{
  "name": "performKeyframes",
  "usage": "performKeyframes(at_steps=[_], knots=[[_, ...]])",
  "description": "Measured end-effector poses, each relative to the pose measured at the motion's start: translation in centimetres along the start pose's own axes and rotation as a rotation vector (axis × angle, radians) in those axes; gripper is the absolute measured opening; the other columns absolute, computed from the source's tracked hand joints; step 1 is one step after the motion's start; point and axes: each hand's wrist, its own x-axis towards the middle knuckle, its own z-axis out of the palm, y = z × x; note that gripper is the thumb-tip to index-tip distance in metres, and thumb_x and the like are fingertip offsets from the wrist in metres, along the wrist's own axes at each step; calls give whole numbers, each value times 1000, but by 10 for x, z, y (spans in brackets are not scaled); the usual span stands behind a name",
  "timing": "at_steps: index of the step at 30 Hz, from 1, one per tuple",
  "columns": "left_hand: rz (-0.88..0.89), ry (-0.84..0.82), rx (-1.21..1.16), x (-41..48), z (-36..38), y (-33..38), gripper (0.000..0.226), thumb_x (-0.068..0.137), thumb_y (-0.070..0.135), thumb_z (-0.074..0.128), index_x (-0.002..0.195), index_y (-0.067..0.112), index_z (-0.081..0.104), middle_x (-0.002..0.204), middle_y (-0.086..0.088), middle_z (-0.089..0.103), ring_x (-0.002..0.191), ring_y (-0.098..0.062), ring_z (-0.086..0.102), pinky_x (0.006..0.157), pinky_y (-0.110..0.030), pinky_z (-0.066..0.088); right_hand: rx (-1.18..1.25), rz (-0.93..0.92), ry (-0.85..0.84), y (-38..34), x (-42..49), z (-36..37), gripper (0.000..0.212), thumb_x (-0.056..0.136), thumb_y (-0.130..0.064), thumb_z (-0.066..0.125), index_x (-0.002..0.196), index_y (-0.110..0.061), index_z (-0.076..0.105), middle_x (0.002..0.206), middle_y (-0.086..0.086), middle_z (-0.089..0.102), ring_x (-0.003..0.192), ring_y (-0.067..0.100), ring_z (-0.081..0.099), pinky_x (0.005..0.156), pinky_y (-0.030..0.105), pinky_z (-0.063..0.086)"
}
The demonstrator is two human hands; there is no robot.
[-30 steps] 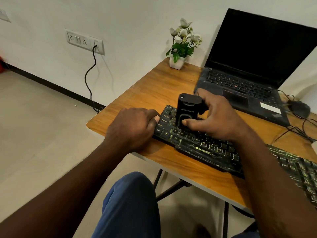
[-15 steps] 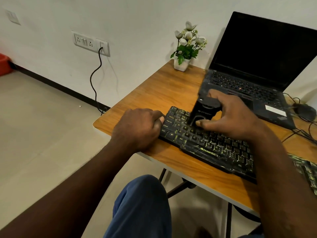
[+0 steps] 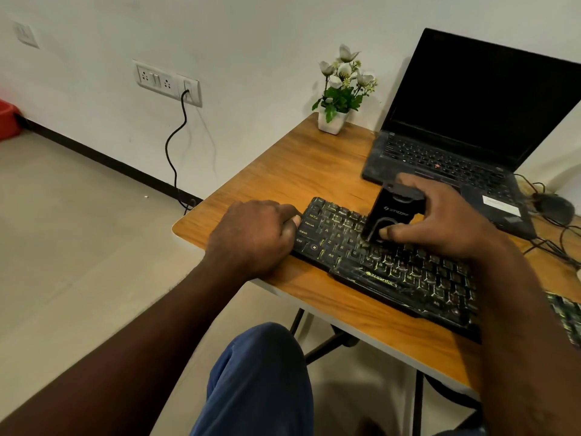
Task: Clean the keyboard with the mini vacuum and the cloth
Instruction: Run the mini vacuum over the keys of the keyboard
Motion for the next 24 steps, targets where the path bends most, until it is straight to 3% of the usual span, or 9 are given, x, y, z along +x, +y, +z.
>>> performKeyframes(at_steps=[3, 7, 11, 15, 17, 19, 22, 24], knots=[[4, 21, 14, 0, 1, 1, 29, 105, 40, 37, 95, 27, 61, 86, 3, 65, 79, -20, 58, 75, -41, 45, -51, -81, 31, -6, 12, 18, 39, 77, -17, 88, 103, -16, 59, 94, 0, 69, 86, 16, 70, 71, 34, 59], [14, 8, 15, 1, 0, -1, 32, 105, 41, 37, 100, 28, 65, 84, 6, 64, 77, -16, 58, 71, -38, 41, -147, -206, 139, -26, 29, 53, 37, 75, -31, 84, 95, -23, 55, 89, -9, 65, 79, 8, 63, 65, 28, 52], [18, 13, 18, 0, 1, -1, 32, 105, 42, 36, 102, 28, 65, 85, 5, 64, 79, -18, 58, 71, -38, 40, -80, -145, 90, -17, 21, 40, 37, 76, -18, 86, 97, -19, 56, 90, -3, 67, 78, 12, 67, 64, 29, 56], [15, 25, 25, 0, 1, 0, 30, 105, 41, 37, 98, 27, 63, 86, 4, 64, 78, -19, 57, 68, -36, 35, -16, -32, 44, 0, 6, 9, 46, 75, -7, 87, 112, -15, 61, 99, 4, 69, 89, 23, 72, 82, 49, 62], [18, 38, 20, -1, 0, 2, 25, 104, 40, 38, 87, 31, 54, 81, 5, 61, 75, -19, 56, 66, -36, 35, -37, -36, 87, -2, 7, 10, 52, 75, -10, 87, 120, -12, 61, 97, 1, 69, 89, 21, 71, 84, 48, 61], [20, 43, 9, -1, 0, 3, 22, 104, 40, 38, 85, 34, 47, 78, 6, 59, 73, -18, 55, 65, -35, 34, -77, -100, 111, -8, 12, 20, 43, 74, -17, 87, 109, -16, 61, 94, 0, 69, 84, 18, 70, 74, 44, 61], [22, 41, -1, -2, 0, 2, 22, 103, 41, 37, 85, 36, 48, 77, 7, 60, 72, -15, 55, 65, -36, 37, -128, -192, 167, -17, 21, 39, 36, 74, -26, 86, 90, -24, 54, 86, -6, 64, 76, 12, 62, 63, 29, 47], [26, 40, -3, -1, 1, 1, 25, 101, 43, 34, 85, 35, 51, 77, 7, 60, 72, -15, 55, 66, -36, 40, -175, -256, 194, -22, 26, 48, 36, 75, -30, 85, 88, -25, 52, 84, -7, 63, 75, 16, 60, 62, 31, 46]])
